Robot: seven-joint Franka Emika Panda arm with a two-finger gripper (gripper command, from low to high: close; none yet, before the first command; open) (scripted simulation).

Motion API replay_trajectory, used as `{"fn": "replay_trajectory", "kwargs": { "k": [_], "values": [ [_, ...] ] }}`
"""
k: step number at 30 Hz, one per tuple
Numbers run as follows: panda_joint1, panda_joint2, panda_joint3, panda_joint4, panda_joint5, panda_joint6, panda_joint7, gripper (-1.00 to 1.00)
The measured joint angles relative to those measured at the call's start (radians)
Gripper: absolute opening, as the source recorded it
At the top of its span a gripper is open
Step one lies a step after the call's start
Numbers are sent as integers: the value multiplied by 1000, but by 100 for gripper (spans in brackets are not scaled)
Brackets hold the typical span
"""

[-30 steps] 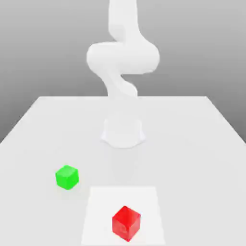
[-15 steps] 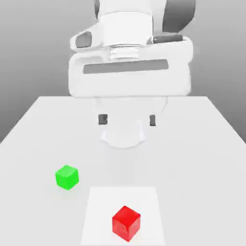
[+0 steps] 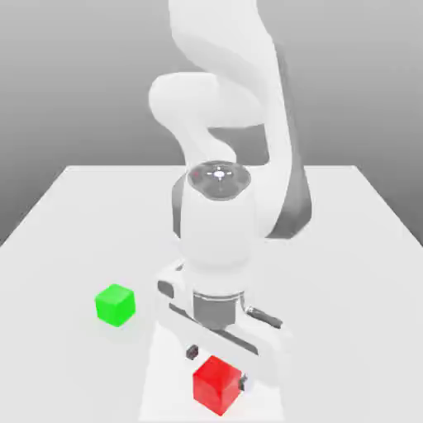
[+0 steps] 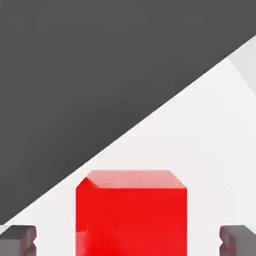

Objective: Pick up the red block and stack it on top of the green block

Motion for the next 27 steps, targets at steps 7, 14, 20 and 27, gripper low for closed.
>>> {"fn": "replay_trajectory", "kwargs": {
  "k": [7,14,20,27],
  "values": [
    [-2,-17,3,-3,0,-13,0,-100],
    [-79,-259,-42,-103,-5,-152,-71,-100],
    [-266,-472,-142,-294,-59,-173,-216,-100],
    [-356,-569,-260,-449,-68,-117,-356,-100]
  ]
}}
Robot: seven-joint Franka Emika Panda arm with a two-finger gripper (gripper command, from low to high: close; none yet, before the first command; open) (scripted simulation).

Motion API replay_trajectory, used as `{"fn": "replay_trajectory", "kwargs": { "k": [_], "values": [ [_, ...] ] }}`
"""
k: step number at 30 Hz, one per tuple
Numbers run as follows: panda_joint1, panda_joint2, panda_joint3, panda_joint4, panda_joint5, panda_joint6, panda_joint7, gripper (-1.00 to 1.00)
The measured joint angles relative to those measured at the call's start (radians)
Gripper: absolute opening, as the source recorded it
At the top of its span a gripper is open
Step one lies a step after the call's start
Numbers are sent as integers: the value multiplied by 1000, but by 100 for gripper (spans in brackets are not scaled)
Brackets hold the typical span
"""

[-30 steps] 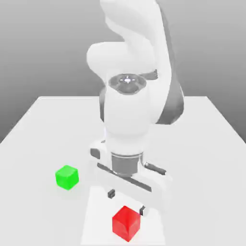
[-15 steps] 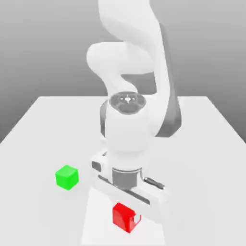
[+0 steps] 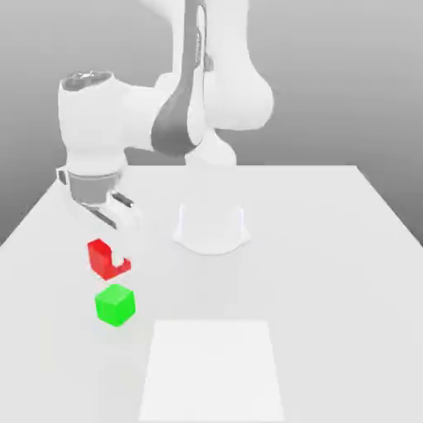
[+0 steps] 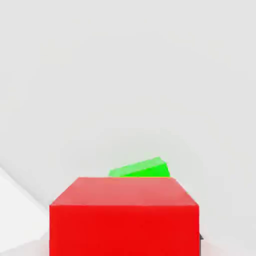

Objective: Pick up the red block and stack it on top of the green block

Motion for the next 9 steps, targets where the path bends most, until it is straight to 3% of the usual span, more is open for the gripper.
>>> {"fn": "replay_trajectory", "kwargs": {
  "k": [6,7,9],
  "values": [
    [37,201,-10,3,103,196,-74,-100],
    [46,219,-12,3,116,214,-83,100],
    [56,219,-13,3,116,214,-82,100]
  ]
}}
